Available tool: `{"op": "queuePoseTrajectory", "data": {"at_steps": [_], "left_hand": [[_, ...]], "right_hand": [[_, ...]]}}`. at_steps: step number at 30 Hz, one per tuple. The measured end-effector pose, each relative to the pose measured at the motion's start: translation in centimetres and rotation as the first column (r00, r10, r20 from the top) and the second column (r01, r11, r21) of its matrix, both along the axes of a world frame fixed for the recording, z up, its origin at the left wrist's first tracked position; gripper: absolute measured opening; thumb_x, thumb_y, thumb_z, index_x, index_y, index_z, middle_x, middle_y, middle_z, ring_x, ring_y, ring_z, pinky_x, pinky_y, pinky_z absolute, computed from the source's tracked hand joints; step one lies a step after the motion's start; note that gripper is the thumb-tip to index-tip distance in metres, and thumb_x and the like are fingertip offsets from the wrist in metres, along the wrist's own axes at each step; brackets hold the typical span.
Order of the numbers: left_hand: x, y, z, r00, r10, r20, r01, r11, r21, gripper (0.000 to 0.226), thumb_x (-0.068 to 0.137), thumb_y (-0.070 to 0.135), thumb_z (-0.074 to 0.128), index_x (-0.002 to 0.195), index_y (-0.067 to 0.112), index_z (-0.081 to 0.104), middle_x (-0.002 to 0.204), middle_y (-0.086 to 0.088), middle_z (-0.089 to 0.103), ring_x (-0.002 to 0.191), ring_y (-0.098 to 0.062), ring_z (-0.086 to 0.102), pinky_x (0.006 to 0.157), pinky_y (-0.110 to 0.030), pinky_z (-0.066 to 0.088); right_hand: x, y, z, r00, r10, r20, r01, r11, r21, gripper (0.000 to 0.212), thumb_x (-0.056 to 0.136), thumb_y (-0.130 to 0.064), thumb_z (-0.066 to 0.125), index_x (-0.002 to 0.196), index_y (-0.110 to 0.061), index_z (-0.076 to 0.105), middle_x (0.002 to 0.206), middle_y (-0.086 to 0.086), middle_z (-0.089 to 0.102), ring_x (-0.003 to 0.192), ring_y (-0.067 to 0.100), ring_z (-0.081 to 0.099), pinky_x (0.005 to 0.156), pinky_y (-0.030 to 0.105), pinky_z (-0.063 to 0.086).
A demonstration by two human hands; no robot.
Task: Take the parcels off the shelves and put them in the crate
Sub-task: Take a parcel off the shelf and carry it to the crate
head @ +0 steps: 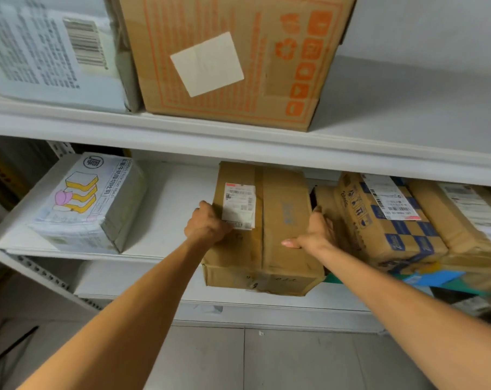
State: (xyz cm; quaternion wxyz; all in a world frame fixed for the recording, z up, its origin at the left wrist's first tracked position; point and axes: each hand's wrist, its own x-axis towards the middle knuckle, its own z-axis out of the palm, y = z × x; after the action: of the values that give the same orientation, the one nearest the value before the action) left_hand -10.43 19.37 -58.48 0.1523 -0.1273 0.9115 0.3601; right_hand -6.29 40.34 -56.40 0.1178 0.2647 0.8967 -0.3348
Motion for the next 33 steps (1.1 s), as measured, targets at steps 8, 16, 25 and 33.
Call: {"op": "queuePoseTrajectory", "data": {"at_steps": [8,16,25,33], "left_hand": [[1.6,-6.0,0.2,0.993,-0.074,0.089,0.072,0.997,0.026,0.082,0.073,0.023,0.082,0.141,0.019,0.035,0.13,-0.011,0.052,0.117,-0.032,0.053,0.101,-0.046,0.047],[2.2,-6.4,-0.5,0.994,-0.073,0.075,0.061,0.986,0.152,0.075,0.073,0.013,0.079,0.131,0.022,0.033,0.126,-0.01,0.055,0.114,-0.035,0.055,0.098,-0.053,0.048],[5.3,-6.3,-1.1,0.999,-0.043,0.009,0.041,0.984,0.175,0.065,0.074,0.005,0.078,0.113,0.024,0.03,0.109,-0.005,0.056,0.1,-0.028,0.058,0.09,-0.05,0.054],[8.8,-6.5,-1.5,0.96,0.28,-0.012,-0.243,0.851,0.467,0.046,0.07,0.009,0.084,0.084,0.017,0.041,0.099,-0.01,0.066,0.078,-0.018,0.065,0.059,-0.03,0.055]], "right_hand": [[2.6,-5.4,-0.4,0.993,0.056,0.103,-0.077,0.976,0.206,0.108,0.066,-0.036,0.086,0.147,-0.004,0.021,0.16,0.016,-0.003,0.147,0.035,-0.003,0.118,0.045,0.012],[3.1,-6.0,-0.7,0.998,-0.05,0.024,0.049,0.997,0.067,0.126,0.063,-0.018,0.088,0.153,-0.009,0.0,0.157,0.016,0.022,0.145,0.032,0.02,0.117,0.043,0.024],[5.7,-5.7,-2.3,0.986,-0.166,-0.012,0.165,0.984,-0.066,0.133,0.057,-0.015,0.091,0.154,-0.016,0.0,0.159,0.012,0.019,0.145,0.031,0.02,0.117,0.046,0.023],[7.0,-4.8,-2.4,0.971,-0.229,-0.062,0.207,0.945,-0.254,0.129,0.061,-0.012,0.09,0.155,-0.015,0.002,0.159,0.01,0.018,0.146,0.03,0.019,0.116,0.049,0.024]]}}
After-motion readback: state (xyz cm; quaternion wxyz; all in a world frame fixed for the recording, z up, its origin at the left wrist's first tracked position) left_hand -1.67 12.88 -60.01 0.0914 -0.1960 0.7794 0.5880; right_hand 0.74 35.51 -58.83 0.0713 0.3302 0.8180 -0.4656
